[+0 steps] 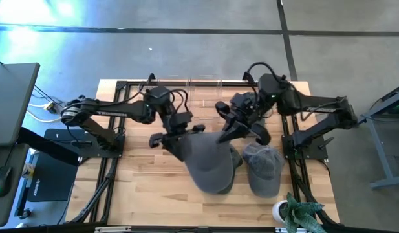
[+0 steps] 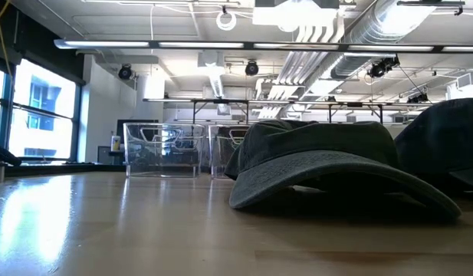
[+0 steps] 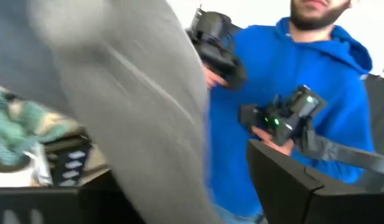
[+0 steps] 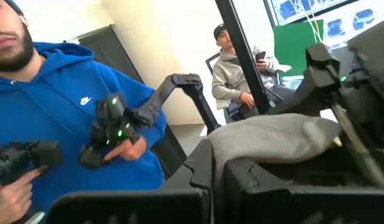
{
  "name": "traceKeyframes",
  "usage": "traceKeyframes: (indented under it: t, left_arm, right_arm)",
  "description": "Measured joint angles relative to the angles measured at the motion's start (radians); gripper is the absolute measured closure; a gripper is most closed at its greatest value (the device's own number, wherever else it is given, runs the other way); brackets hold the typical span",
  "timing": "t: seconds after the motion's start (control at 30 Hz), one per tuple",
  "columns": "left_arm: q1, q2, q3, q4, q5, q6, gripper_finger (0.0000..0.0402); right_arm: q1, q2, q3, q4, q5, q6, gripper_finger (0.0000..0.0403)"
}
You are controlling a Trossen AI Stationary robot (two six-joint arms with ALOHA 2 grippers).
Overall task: Pick & Place hat
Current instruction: Put the left gray cap into the left transparent bin
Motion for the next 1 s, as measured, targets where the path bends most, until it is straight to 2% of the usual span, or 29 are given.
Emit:
traceKeyframes:
  t: [0.2,0.43,0.67,0.77,0.83,1.0]
  left_arm:
    - [-0.008,-0.094,0.001,0.077,-0.002,-0.076,0.0249]
    - [-0.006,-0.136,0.001,0.107,-0.129,0.053,0.0307]
    - [-0.006,-0.134,0.001,0.063,-0.146,0.083,0.0367]
    - [-0.006,-0.134,0.001,0.024,-0.164,0.131,0.0394]
    - [-0.006,-0.134,0.001,0.019,-0.184,0.139,0.0395]
    - [-0.006,-0.134,0.001,0.015,-0.217,0.141,0.0394]
  right_arm:
    - [0.000,-0.056,0.000,-0.130,0.035,0.001,0.0401]
    - [0.016,-0.049,0.001,-0.128,0.031,-0.004,0.0400]
    - [0.016,-0.032,0.001,-0.102,0.039,-0.026,0.0393]
    - [0.016,-0.030,0.001,-0.102,0.042,-0.017,0.0376]
    - [0.016,-0.028,0.001,-0.102,0.043,-0.002,0.0355]
    - [0.006,-0.028,0.001,-0.075,0.084,0.019,0.0277]
